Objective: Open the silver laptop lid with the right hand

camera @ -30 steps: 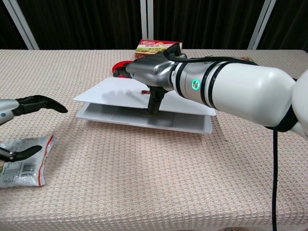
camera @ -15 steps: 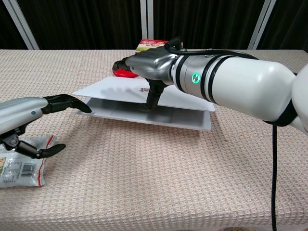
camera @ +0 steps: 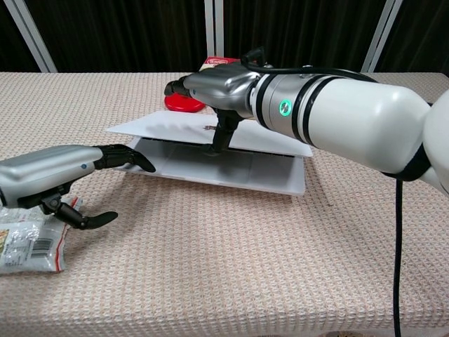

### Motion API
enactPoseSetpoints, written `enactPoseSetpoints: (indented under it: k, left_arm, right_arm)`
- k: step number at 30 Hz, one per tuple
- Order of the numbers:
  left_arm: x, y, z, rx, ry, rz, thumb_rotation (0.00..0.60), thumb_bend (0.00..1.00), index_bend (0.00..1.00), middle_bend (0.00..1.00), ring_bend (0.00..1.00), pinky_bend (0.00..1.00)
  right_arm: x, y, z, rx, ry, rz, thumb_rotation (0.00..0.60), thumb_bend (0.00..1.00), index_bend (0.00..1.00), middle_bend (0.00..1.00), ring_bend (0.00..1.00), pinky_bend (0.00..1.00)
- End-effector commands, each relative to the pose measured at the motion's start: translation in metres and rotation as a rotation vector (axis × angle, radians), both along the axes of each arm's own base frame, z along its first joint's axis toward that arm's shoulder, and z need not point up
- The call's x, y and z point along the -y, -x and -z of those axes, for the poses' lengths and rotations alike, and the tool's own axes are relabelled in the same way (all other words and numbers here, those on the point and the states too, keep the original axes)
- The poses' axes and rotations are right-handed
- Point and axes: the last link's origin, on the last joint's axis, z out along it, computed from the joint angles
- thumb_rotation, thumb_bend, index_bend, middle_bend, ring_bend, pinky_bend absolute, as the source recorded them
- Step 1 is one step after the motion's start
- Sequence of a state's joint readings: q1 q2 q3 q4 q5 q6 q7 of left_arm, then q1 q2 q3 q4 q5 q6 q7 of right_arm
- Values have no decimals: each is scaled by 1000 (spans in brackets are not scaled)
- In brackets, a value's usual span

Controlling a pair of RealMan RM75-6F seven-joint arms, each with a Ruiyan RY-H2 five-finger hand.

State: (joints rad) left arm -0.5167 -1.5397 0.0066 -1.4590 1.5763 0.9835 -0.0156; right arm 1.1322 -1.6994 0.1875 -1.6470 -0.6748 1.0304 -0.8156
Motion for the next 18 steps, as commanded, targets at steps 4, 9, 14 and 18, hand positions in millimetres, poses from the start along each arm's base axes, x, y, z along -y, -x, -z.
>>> enactPoseSetpoints:
  k: [4, 9, 14, 18]
  left_arm:
    - [-6, -2, 1, -49, 22, -3, 600, 356, 163, 115, 31, 87]
    - [-7, -4, 4, -72, 37, 3, 600, 355, 163, 116, 31, 87]
    - [-8, -4, 6, -89, 50, 3, 600, 356, 163, 116, 31, 87]
    - [-10, -4, 7, -94, 51, 2, 600, 356, 163, 115, 31, 87]
  right_arm:
    - [2, 0, -7, 23, 29, 14, 600, 1000, 0, 0, 0, 0]
    - [7, 2, -16, 52, 57, 41, 600, 1000, 0, 0, 0, 0]
    - [13, 6, -25, 80, 81, 74, 600, 1000, 0, 0, 0, 0]
    - [20, 9, -31, 97, 94, 102, 600, 1000, 0, 0, 0, 0]
